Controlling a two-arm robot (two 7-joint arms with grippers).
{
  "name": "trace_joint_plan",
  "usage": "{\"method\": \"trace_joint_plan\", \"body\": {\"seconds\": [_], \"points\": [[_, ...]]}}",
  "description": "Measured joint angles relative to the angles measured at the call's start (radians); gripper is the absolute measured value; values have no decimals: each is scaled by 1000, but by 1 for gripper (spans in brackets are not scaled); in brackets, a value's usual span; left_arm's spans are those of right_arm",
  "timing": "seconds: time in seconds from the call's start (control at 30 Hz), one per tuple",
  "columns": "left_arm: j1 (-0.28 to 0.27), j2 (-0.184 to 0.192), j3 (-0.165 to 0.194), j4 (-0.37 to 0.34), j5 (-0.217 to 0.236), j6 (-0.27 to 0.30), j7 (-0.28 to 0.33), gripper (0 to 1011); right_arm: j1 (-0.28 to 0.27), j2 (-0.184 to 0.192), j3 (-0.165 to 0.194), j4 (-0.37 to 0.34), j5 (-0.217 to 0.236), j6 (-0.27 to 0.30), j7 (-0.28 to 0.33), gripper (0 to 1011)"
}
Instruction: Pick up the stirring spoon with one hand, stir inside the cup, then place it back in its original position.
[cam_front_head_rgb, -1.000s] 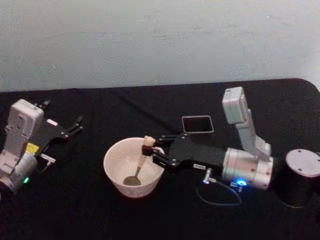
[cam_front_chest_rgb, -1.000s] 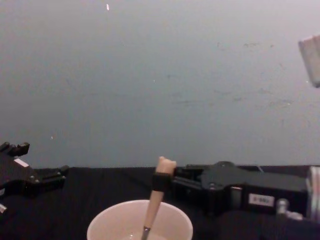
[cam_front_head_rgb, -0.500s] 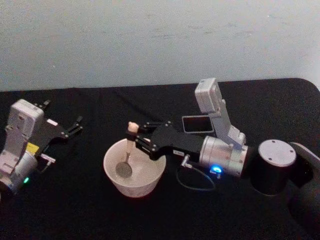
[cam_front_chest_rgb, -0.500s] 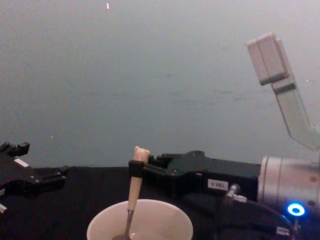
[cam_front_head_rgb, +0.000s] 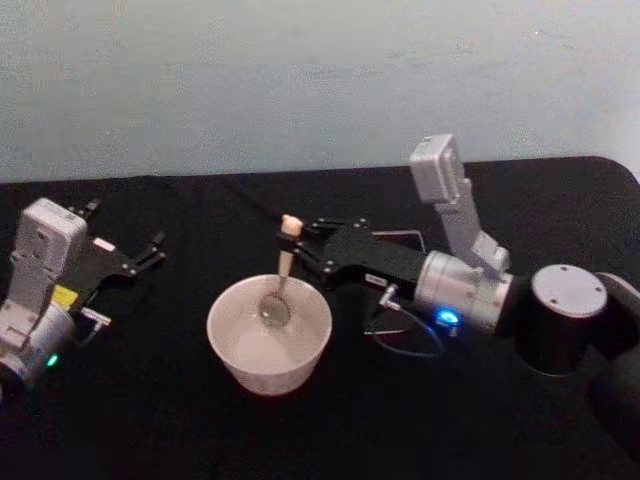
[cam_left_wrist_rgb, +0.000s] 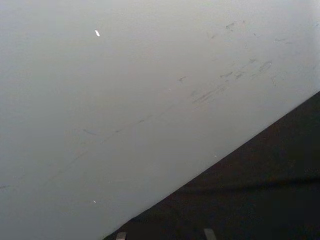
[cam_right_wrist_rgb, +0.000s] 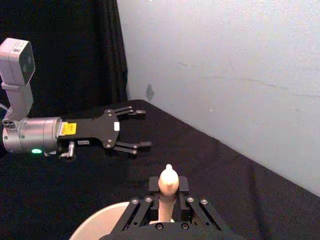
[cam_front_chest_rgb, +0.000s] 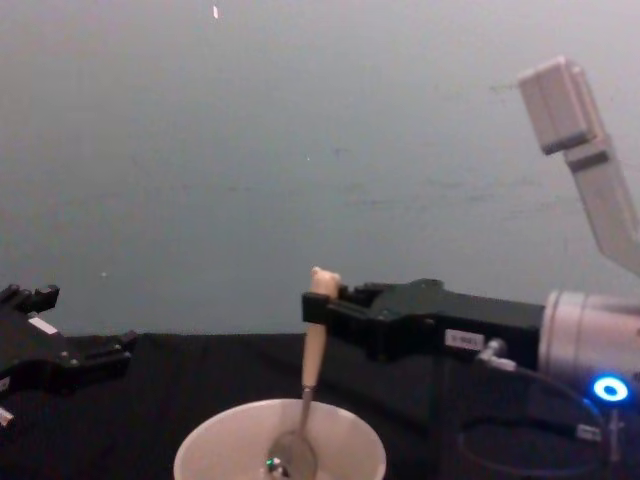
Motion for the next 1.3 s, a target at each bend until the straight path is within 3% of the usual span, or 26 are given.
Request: {"method": "trace_joint_plan", "body": {"seconds": [0.33, 0.63, 1.03, 1.3], "points": [[0, 0, 0, 0, 0, 0, 0, 1001, -60, 79, 41, -84, 39, 20, 32, 214], [0, 0, 0, 0, 0, 0, 0, 1001, -98, 126, 39, -145, 73, 41, 63, 214], [0, 0, 0, 0, 0, 0, 0, 1001, -91, 120, -5, -157, 83, 57, 79, 214], [0, 0, 0, 0, 0, 0, 0, 1001, -54, 76, -36, -116, 72, 56, 73, 214]]}}
